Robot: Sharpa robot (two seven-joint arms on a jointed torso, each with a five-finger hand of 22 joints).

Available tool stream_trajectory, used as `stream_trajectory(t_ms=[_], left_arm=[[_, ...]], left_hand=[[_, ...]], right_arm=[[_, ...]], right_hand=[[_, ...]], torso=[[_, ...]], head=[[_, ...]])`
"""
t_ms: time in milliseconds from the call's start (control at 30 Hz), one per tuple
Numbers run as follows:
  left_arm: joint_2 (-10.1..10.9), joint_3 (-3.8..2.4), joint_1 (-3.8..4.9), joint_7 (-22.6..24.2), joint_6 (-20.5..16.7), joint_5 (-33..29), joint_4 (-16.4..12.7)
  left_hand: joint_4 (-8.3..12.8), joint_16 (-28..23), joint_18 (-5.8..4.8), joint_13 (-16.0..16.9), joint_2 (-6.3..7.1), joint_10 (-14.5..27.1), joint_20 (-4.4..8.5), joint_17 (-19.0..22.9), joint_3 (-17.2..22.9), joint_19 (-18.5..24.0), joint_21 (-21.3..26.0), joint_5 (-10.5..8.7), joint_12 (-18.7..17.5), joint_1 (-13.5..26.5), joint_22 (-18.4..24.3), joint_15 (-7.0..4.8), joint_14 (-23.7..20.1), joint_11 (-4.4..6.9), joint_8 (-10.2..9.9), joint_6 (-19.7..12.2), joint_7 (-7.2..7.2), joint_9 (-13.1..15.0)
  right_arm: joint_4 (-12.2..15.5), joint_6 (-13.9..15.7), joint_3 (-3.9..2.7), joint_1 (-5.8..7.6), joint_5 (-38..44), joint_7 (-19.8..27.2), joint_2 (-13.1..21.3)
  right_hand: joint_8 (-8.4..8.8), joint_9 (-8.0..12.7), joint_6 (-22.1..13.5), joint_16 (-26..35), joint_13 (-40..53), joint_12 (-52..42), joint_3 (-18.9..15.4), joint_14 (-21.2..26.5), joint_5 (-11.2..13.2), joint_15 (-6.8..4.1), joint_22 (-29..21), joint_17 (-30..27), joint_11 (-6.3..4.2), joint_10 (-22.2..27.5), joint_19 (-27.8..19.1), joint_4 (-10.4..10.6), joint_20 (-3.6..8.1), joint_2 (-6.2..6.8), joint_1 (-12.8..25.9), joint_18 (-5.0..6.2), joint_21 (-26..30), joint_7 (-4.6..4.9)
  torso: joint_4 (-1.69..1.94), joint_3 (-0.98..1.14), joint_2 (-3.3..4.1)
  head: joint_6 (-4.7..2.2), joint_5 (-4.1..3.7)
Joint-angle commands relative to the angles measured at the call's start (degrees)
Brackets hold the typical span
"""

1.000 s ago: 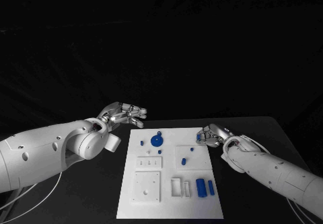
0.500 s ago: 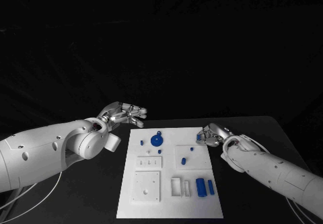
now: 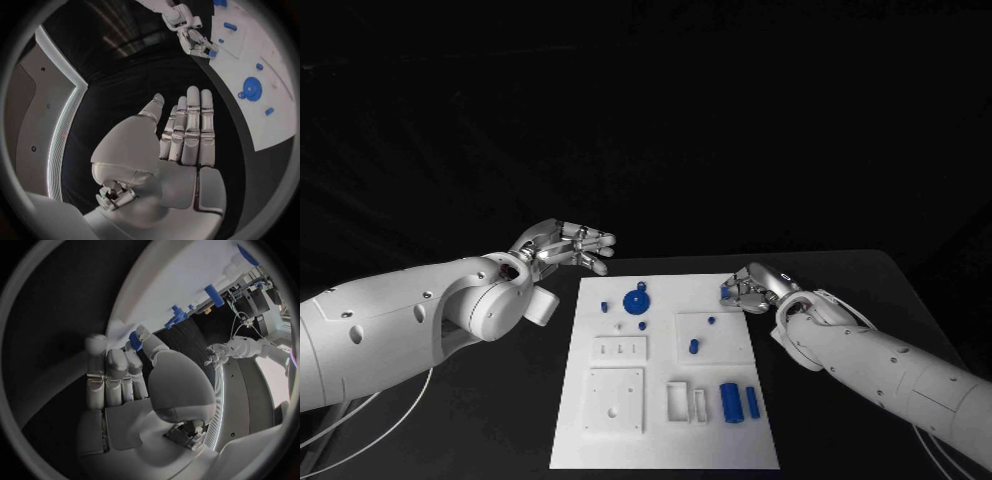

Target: Assemble the parts on the task board

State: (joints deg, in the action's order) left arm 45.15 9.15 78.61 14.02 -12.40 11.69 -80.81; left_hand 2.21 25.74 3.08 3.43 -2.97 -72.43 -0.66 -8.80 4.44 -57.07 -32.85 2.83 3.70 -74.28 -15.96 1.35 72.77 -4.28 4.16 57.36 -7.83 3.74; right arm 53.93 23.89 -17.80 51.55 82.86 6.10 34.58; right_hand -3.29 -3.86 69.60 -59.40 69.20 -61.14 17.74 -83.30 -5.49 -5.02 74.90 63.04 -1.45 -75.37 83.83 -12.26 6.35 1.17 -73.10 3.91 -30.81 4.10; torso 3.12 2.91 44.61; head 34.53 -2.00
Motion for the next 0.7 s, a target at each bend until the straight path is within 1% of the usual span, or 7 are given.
stream_trajectory(t_ms=[33,233,367,467,500,633,700], left_arm=[[-0.2,-0.06,0.16,-3.6,3.0,3.3,0.6],[-1.5,-0.09,1.14,-10.3,8.2,7.0,3.1],[-3.1,-0.09,1.76,-14.4,11.0,8.6,5.2],[-4.5,-0.07,1.99,-16.9,12.0,9.1,6.5],[-4.9,-0.06,2.04,-17.6,12.2,9.3,6.8],[-6.5,0.07,2.14,-20.1,13.1,10.3,8.0],[-7.2,0.18,2.17,-21.1,13.7,11.4,8.4]], left_hand=[[-0.6,4.7,-0.66,0.3,0.00,-4.0,1.36,-2.9,-0.4,-1.4,-2.1,0.04,0.7,1.1,-1.3,-1.31,2.1,1.39,0.0,0.9,0.81,0.0],[-1.4,20.1,-1.87,1.9,0.42,-12.1,4.78,-12.5,-2.9,-3.3,-10.1,0.14,4.5,2.6,-6.7,-4.27,1.8,4.33,0.1,5.8,2.88,0.6],[-1.9,29.0,-1.90,5.6,0.63,-14.1,6.52,-17.5,-4.6,-3.8,-16.1,0.20,11.4,4.4,-10.9,-6.12,2.8,6.22,1.2,10.2,4.84,2.7],[-1.8,33.4,-1.81,8.8,0.34,-13.6,7.56,-19.7,-4.7,-3.1,-20.5,1.16,17.1,5.9,-14.2,-7.07,2.9,7.11,1.2,12.1,5.88,6.0],[-1.1,35.2,-1.49,10.4,0.27,-12.5,7.58,-20.3,-4.2,-0.3,-23.7,1.21,19.0,6.7,-17.1,-7.07,1.7,7.13,-0.2,12.0,5.89,10.5],[-1.6,36.1,-1.22,11.5,1.45,-12.7,7.75,-20.0,-4.3,-0.5,-24.4,1.95,20.5,8.2,-17.8,-7.35,2.3,7.49,0.1,12.7,6.42,15.9],[-1.5,35.6,-1.30,11.5,1.53,-12.0,7.64,-19.5,-4.0,-0.2,-24.1,4.29,20.3,8.2,-17.8,-7.25,1.9,7.49,0.4,12.7,6.81,18.8]], right_arm=[[2.7,0.5,-0.05,0.83,0.0,-2.1,0.9],[8.8,-2.9,-0.05,2.68,2.0,-5.4,2.5],[13.2,-5.3,-0.04,3.65,3.2,-7.9,3.2],[16.0,-6.6,-0.03,4.16,3.8,-9.7,3.4],[16.8,-6.9,-0.03,4.28,3.9,-10.2,3.4],[19.7,-7.9,-0.02,4.61,4.3,-12.7,3.0],[20.8,-8.3,0.03,4.70,4.5,-14.0,2.5]], right_hand=[[-0.33,-0.4,2.7,-0.2,0.0,0.0,0.4,0.0,0.4,-0.50,3.7,0.1,-0.23,-0.2,1.8,0.1,0.40,0.07,0.4,-0.67,-0.3,-1.05],[-0.34,-0.4,2.5,-0.1,0.1,0.1,0.6,0.1,0.3,-0.50,3.6,0.1,-0.21,-0.1,1.8,-0.2,0.41,0.29,0.4,-0.64,-0.2,-0.99],[-0.33,-0.3,2.5,-0.1,0.1,0.1,0.8,0.0,1.0,-0.49,3.6,0.1,-0.23,-0.1,1.8,0.0,0.39,0.35,0.5,-0.63,-0.2,-1.01],[-0.33,-0.3,2.4,-0.1,0.1,0.2,0.8,0.0,1.3,-0.50,3.6,0.2,-0.23,-0.1,1.8,0.1,0.40,0.46,0.6,-0.62,-0.3,-1.03],[-0.33,-0.3,2.4,-0.1,0.1,0.2,1.0,0.0,1.3,-0.50,3.6,0.2,-0.24,-0.1,1.8,0.2,0.40,0.59,0.6,-0.62,-0.3,-1.03],[-0.33,-0.4,2.3,-0.1,0.2,0.3,1.2,0.0,1.4,-0.50,3.6,0.3,-0.26,-0.1,1.9,0.6,0.40,0.80,0.7,-0.61,-0.3,-1.05],[-0.33,-0.4,2.3,-0.1,0.2,0.3,1.3,0.0,1.4,-0.49,3.6,0.3,-0.27,-0.1,1.9,0.7,0.40,0.81,0.7,-0.60,-0.3,-1.06]], torso=[[-0.24,-0.02,-0.34],[-1.11,-0.26,-1.34],[-1.68,-0.37,-2.14],[-2.06,-0.38,-2.69],[-2.11,-0.40,-2.78],[-2.61,-0.48,-3.40],[-2.79,-0.49,-3.58]], head=[[-0.37,0.25],[-0.61,1.11],[-0.45,1.93],[-0.47,2.20],[-0.49,2.23],[-0.25,2.45],[-0.29,2.48]])
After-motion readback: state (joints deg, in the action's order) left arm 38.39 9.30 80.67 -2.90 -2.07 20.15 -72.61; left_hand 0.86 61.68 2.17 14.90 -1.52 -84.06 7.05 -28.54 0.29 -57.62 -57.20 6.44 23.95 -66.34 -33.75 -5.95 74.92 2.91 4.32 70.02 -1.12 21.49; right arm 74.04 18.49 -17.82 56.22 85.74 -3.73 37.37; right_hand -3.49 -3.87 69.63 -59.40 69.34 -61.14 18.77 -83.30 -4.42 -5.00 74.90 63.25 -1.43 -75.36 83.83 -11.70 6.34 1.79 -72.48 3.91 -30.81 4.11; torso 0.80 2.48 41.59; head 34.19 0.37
